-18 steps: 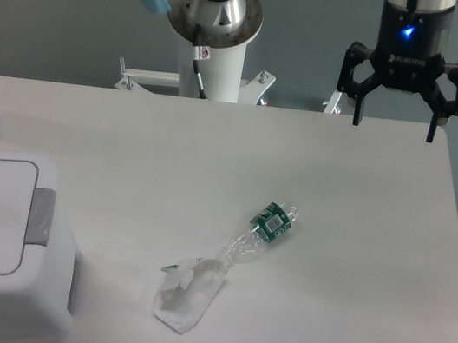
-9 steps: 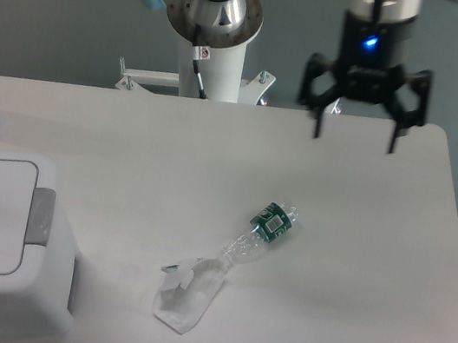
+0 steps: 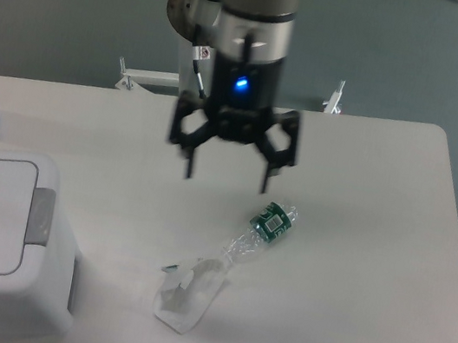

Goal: Open the trash can
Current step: 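Move the open gripper over to the white trash can lid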

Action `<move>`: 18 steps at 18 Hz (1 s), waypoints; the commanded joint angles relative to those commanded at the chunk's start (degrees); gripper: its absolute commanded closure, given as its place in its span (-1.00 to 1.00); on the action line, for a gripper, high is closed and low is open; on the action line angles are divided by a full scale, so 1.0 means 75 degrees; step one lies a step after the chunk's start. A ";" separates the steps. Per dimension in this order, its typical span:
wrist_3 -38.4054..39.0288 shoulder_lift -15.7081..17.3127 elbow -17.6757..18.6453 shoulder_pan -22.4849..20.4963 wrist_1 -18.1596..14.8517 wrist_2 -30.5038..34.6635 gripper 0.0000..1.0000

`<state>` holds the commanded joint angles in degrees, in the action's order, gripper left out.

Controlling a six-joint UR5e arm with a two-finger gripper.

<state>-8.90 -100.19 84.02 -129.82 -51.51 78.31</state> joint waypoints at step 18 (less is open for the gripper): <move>0.1467 -0.0422 0.0164 0.0353 0.0060 -0.1430 -1.00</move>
<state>2.11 -103.36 85.25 -127.18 -51.06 67.59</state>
